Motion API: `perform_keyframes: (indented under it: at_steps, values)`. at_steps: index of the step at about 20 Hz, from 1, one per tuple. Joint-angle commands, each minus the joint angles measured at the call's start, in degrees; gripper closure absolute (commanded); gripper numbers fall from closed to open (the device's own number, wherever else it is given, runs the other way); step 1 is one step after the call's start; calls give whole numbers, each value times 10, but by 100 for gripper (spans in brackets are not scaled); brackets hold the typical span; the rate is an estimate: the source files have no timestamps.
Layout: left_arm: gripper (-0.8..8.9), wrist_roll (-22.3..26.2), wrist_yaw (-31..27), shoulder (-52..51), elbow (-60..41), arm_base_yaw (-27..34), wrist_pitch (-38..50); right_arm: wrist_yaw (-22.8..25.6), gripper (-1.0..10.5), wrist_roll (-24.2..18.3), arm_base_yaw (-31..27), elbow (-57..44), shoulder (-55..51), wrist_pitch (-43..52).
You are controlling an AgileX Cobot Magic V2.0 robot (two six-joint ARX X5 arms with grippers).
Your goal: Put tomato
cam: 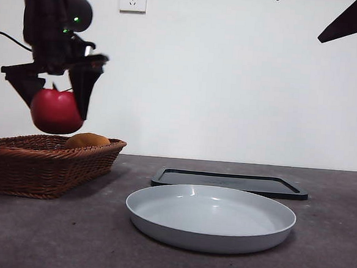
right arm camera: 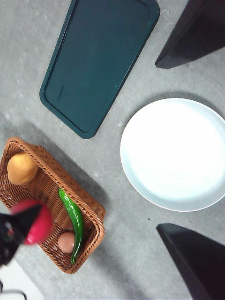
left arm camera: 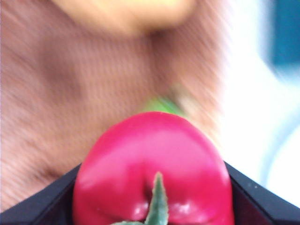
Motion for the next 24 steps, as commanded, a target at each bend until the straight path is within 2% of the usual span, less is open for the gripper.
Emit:
perform_keyframes:
  at_steps: [1,5,10,12,17,24]
  values:
    - [565,-8,17,-14,16,-40,-23,-1,355,-3,2,11,3,7]
    - [565,-2,16,-28,14,-144,-40,-1,355,-4,2,11,3,7]
    - [566,-4,16,-28,-57,-268,31,-1,355,-4,2,11,3,7]
    - [566,-11,16,-27,-99,-297,75,-1,355,-4,2,11,3,7]
    - [566,-36,16,-27,-152,-329,182,-1,355,-4,2,11,3,7]
    - [566,-57,16,-12,-153,-332,225,-1,355,-4,2,11,3,8]
